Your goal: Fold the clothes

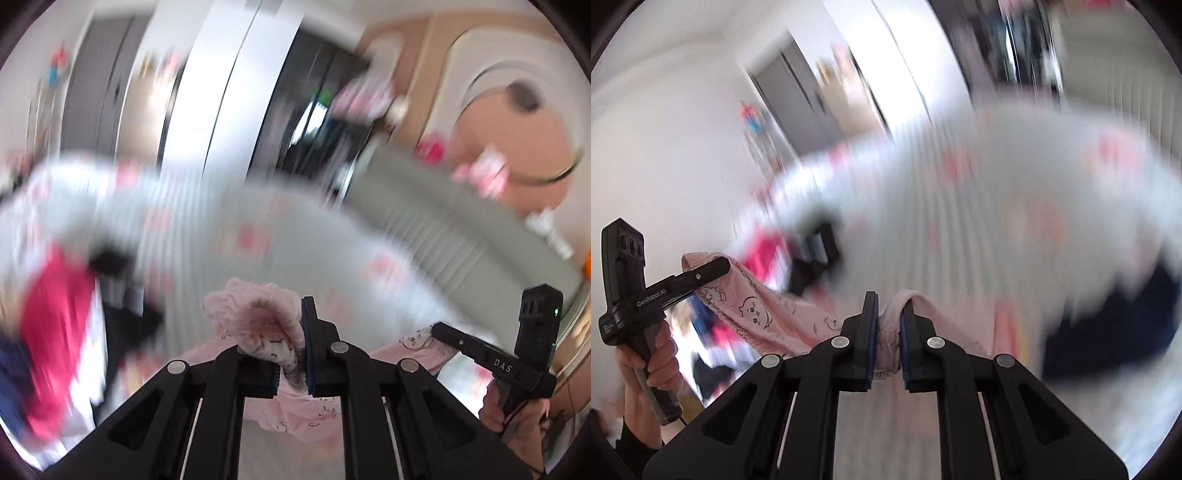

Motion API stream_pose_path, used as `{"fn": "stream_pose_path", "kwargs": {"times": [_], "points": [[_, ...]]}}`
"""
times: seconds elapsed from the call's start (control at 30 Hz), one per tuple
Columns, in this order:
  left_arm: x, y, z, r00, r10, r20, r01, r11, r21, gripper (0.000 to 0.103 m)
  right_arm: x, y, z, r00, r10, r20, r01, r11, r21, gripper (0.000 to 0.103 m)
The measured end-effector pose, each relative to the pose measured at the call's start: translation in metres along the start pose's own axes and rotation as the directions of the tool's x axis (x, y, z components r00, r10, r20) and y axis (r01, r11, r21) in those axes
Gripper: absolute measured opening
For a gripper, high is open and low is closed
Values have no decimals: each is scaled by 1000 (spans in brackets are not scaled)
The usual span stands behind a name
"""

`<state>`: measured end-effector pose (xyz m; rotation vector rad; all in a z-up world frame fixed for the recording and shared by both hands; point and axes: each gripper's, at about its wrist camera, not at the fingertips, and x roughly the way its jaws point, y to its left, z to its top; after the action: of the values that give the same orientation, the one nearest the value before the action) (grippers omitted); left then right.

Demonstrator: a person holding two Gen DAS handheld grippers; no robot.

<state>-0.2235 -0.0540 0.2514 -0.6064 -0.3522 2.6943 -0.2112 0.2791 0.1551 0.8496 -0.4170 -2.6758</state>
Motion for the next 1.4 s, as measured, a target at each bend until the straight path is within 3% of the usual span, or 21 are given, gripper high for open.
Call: {"fn": "stream_pose_path", "kwargs": {"times": [0.07,0.17,0.23,0.27,0.33,0.43,0.5,0.57,0.6,0.63,0.73,0.93,1.0,1.07,1.27,1.33,1.4], "points": [[-28,-12,20,996,-16,89,15,1000,14,10,-51,20,44,987,21,162,-14,999,-46,10],[-45,-8,4,994,6,111,-6,1000,-7,10,-90,30,53,968,42,247,-29,998,-56,10],[-35,7,-33,999,32,39,-30,999,-33,10,-103,31,42,965,62,256,-51,998,-49,10],[-25,17,-58,999,43,-21,-44,998,-53,10,-97,29,26,973,54,223,-46,998,-42,10],[-3,36,-118,983,55,-177,-77,990,-120,10,-75,22,-18,991,23,132,-19,999,-29,10],[37,69,-223,898,89,-431,-188,963,-192,10,-20,-1,-103,996,-28,-85,31,999,31,10],[54,90,-290,819,91,-566,-261,938,-227,10,16,-24,-160,970,-56,-235,81,992,96,10],[58,104,-335,770,63,-635,-308,908,-283,10,45,-43,-217,926,-73,-370,135,980,145,10],[55,108,-349,768,48,-639,-316,896,-313,10,55,-52,-238,906,-81,-416,162,973,163,10],[50,110,-355,783,29,-621,-307,886,-346,12,62,-60,-255,890,-83,-449,182,966,182,10],[39,112,-357,814,-11,-581,-280,868,-409,13,58,-68,-285,881,-82,-466,204,954,219,10],[27,108,-342,843,-6,-538,-233,897,-376,18,48,-67,-281,888,-119,-443,215,961,174,10],[18,111,-339,853,-4,-521,-232,893,-386,26,45,-69,-277,899,-98,-426,200,959,201,11],[11,118,-338,862,-6,-507,-236,880,-412,41,45,-69,-273,908,-86,-411,190,957,220,14],[8,140,-341,868,-19,-496,-254,842,-476,41,42,-73,-255,923,-37,-382,159,942,295,26],[14,144,-341,866,-21,-500,-261,833,-487,43,44,-74,-254,919,-3,-395,133,944,302,33],[25,149,-345,845,-42,-534,-273,824,-497,49,54,-70,-252,909,21,-415,110,951,289,45]]}}
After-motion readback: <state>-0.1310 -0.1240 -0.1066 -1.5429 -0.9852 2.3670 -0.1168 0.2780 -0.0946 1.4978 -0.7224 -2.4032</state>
